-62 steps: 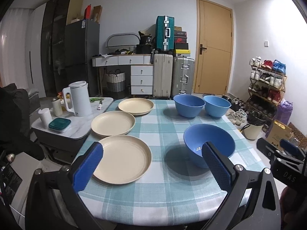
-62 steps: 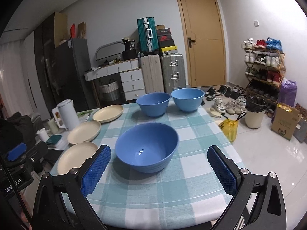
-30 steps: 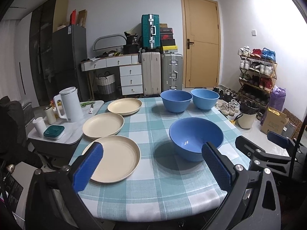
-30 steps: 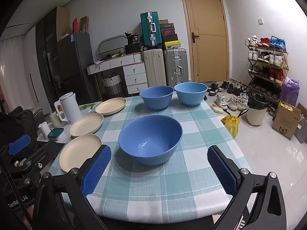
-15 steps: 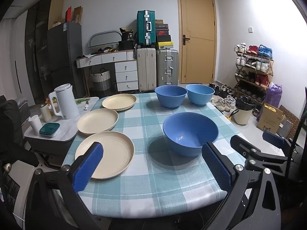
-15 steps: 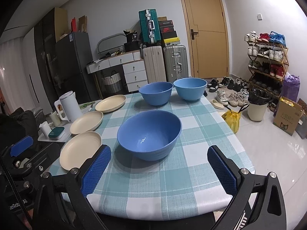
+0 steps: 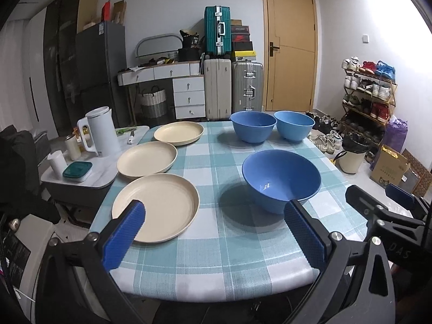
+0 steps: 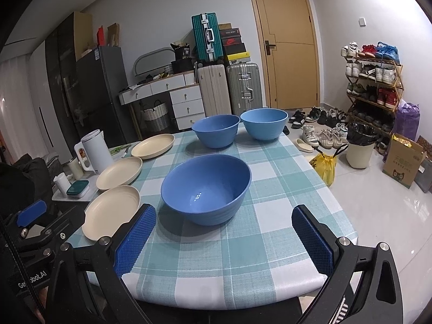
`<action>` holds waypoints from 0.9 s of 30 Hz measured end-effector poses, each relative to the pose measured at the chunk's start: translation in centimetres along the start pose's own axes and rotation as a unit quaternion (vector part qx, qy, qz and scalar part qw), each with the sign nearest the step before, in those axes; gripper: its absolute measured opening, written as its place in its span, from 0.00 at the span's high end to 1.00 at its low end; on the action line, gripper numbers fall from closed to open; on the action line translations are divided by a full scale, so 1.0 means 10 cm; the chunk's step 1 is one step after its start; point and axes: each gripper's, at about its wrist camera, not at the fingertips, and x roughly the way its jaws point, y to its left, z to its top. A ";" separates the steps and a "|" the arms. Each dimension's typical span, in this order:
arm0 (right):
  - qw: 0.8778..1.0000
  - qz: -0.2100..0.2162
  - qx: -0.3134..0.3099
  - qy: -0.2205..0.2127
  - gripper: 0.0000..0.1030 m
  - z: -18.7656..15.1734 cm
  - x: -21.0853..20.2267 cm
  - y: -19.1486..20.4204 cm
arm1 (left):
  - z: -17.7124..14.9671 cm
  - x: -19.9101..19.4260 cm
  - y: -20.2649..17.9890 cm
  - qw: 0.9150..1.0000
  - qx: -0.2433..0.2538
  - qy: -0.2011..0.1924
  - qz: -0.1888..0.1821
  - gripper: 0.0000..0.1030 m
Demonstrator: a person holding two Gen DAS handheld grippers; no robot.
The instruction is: Organize plates and bowls
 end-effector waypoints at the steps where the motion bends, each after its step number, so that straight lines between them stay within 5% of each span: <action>1: 1.000 0.001 0.000 0.001 0.00 0.00 0.00 0.00 | -0.01 0.00 0.00 1.000 0.000 0.000 0.000 0.00; 18: 1.000 0.004 -0.002 0.004 0.00 0.00 0.02 0.01 | -0.02 0.05 0.13 0.999 -0.015 0.013 0.025 0.00; 23: 0.999 0.032 -0.032 -0.013 0.00 0.23 -0.02 0.20 | 0.07 0.10 0.30 1.000 -0.016 0.004 0.025 0.00; 27: 0.996 0.081 -0.039 -0.015 0.00 0.60 0.06 0.43 | 0.29 0.20 0.65 1.000 -0.023 -0.003 -0.010 0.00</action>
